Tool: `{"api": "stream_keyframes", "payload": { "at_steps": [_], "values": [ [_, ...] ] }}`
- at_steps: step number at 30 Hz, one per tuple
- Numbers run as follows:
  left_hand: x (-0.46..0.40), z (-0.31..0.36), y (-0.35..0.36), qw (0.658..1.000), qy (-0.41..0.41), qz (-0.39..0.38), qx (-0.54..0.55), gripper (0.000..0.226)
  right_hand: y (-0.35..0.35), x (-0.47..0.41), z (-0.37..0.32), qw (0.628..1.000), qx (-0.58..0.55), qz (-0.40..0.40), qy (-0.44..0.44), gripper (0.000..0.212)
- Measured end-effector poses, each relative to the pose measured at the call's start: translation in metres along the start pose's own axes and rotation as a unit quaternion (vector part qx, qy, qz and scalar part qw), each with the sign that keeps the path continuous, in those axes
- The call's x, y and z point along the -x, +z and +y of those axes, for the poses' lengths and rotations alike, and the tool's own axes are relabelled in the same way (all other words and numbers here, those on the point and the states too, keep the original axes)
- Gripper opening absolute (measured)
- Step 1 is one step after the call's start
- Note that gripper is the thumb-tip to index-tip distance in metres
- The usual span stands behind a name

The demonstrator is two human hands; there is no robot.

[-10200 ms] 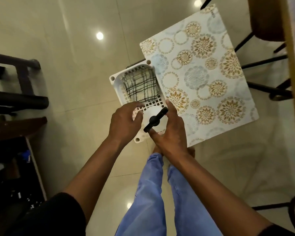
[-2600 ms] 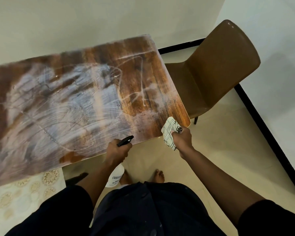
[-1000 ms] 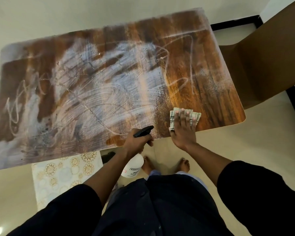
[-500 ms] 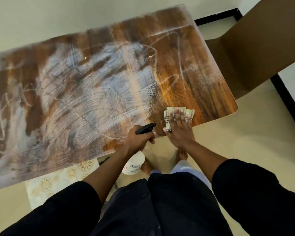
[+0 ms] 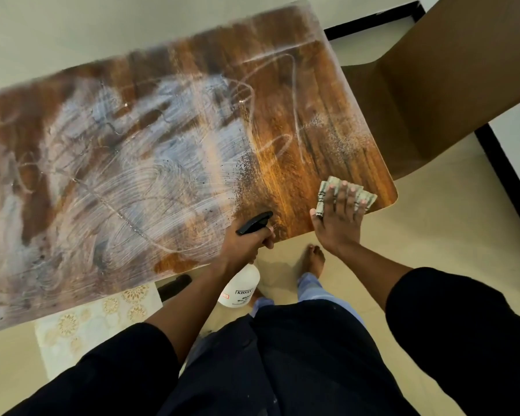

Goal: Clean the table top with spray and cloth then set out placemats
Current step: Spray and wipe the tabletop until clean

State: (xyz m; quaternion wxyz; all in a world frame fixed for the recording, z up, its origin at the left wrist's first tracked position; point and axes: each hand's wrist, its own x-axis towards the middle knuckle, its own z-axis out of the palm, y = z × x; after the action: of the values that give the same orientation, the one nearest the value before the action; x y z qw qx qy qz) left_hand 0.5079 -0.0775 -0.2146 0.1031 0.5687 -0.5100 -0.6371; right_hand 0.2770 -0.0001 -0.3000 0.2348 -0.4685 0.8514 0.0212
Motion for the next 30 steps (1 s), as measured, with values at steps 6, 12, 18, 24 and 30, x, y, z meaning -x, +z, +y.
{"api": "stream_keyframes", "payload": {
  "at_steps": [6,12,18,24,30],
  "values": [
    [-0.006,0.019,0.022,0.998,0.024,0.047,0.020,0.016,0.015,0.007,-0.025,0.976,0.049,0.008,-0.213,0.083],
    [-0.015,0.038,0.051,0.998,0.036,0.043,0.013,0.016,0.013,-0.008,-0.001,0.956,0.076,-0.021,-0.282,0.081],
    [-0.035,0.049,0.083,0.999,0.023,0.023,0.018,0.015,-0.026,-0.038,0.076,0.983,0.060,-0.005,-0.173,0.080],
    [-0.038,0.056,0.096,1.000,0.008,0.023,0.012,0.018,-0.043,-0.056,0.123,0.991,0.070,0.028,-0.113,0.080],
    [-0.033,0.049,0.084,0.997,-0.017,0.074,0.016,0.018,-0.022,-0.045,0.078,0.989,0.054,0.055,-0.125,0.081]
  ]
}}
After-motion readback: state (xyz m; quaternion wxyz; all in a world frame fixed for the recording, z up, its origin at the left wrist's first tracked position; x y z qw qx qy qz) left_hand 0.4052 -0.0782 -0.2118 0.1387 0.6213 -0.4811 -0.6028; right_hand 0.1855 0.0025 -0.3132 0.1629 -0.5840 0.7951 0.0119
